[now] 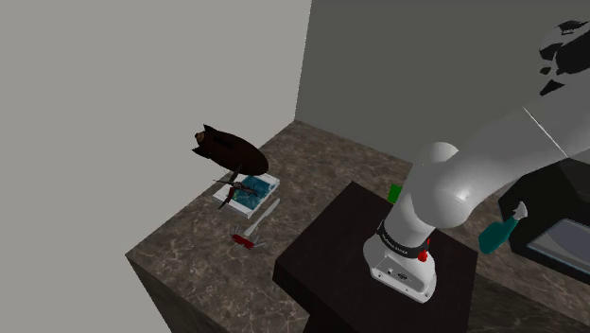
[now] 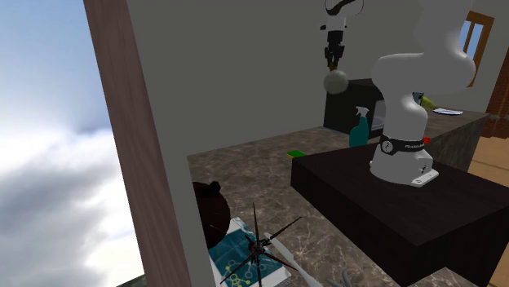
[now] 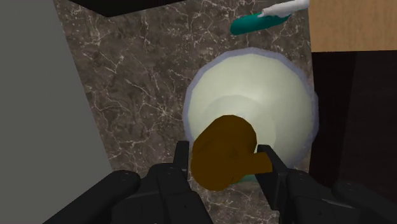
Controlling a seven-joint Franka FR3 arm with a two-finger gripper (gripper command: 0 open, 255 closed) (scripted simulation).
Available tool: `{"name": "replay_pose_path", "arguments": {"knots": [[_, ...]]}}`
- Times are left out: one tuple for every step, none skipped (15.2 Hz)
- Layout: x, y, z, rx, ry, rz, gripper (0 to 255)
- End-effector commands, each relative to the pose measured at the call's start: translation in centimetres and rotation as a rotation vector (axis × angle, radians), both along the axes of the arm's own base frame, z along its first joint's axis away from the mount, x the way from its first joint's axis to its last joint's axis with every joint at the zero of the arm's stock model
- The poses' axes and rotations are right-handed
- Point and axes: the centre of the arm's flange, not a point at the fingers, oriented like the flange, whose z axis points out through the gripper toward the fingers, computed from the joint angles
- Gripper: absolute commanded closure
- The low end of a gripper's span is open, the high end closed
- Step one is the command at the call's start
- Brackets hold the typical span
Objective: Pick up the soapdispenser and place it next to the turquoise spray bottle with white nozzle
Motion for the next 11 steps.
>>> {"name": "replay_pose_path", "arguments": {"knots": [[-2.4,-1.3,0.0,0.002,0.002,0.0,255],[-3.5,-1.9,0.0,0.002,0.002,0.0,255],[-4.6,-2.6,0.0,0.002,0.002,0.0,255],[-5.8,-3.3,0.0,0.002,0.002,0.0,255],[-6.9,-4.0,0.0,0.002,0.002,0.0,255],[-6.9,-4.0,-0.5,0.002,0.002,0.0,255],[-6.9,-4.0,-1.1,0.002,0.002,0.0,255],[-6.9,-4.0,-1.6,0.002,0.002,0.0,255],[-6.9,-4.0,-2.1,0.002,0.002,0.0,255],[-6.9,-4.0,-2.7,0.002,0.002,0.0,255],[-6.9,-4.0,-3.2,0.002,0.002,0.0,255]]}}
